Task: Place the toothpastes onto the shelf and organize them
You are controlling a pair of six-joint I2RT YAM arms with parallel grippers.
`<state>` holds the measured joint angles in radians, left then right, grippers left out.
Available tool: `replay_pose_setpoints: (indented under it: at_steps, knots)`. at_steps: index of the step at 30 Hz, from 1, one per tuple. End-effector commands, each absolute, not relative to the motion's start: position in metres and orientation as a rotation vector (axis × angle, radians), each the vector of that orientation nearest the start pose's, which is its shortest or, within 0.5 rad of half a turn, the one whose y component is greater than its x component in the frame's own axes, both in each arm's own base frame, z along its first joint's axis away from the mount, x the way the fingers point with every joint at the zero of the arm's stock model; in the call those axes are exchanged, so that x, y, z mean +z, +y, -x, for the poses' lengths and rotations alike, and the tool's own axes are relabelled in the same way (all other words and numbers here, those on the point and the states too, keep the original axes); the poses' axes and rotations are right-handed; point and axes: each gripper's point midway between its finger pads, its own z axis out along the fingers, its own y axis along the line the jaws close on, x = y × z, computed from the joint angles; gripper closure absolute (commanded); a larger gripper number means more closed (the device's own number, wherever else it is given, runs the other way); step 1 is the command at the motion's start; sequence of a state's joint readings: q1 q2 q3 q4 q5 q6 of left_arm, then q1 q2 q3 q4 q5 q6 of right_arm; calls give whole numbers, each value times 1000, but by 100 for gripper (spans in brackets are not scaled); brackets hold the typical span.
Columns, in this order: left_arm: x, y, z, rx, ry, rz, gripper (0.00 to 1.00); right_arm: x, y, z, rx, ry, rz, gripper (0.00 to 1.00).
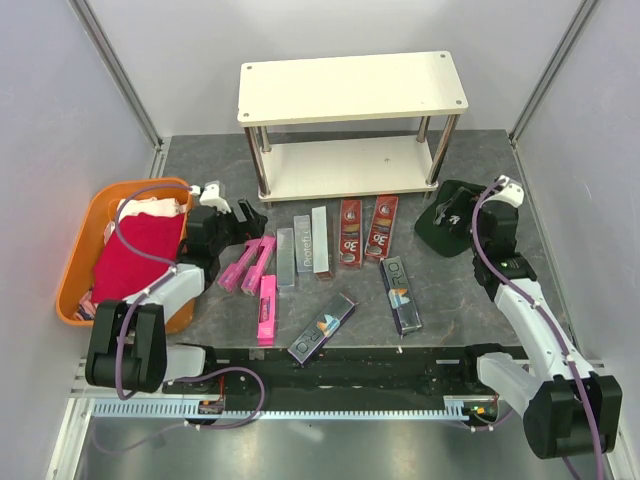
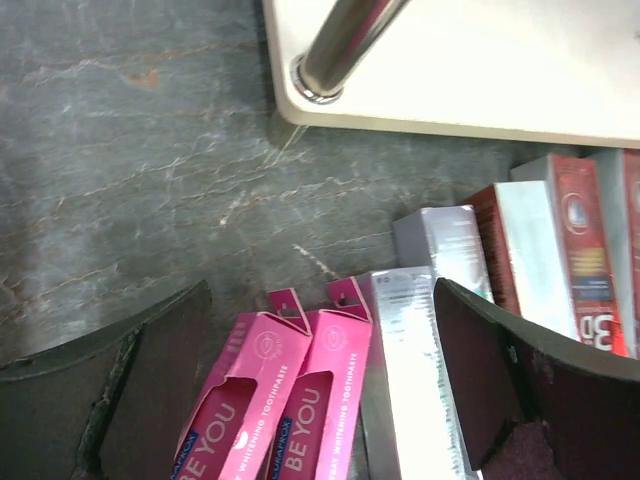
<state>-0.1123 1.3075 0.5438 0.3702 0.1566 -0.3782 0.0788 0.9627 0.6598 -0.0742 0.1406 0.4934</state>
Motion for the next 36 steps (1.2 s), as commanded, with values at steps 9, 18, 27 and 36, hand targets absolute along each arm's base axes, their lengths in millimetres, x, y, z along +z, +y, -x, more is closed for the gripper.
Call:
replay_pose_setpoints:
  at_steps: [9, 18, 27, 36]
  knots:
    - [156, -111, -375, -650, 1896, 66, 0, 200, 61, -339, 386, 1963, -372, 2]
    - [164, -119, -370, -706, 1922, 56, 0, 157, 108, -298, 390, 2159, -239, 2]
    - [174, -130, -361, -792, 1908, 41, 0, 96, 150, -239, 333, 2387, -109, 2]
    - [171, -134, -356, -827, 1922, 29, 0, 58, 142, -198, 101, 2512, -77, 3]
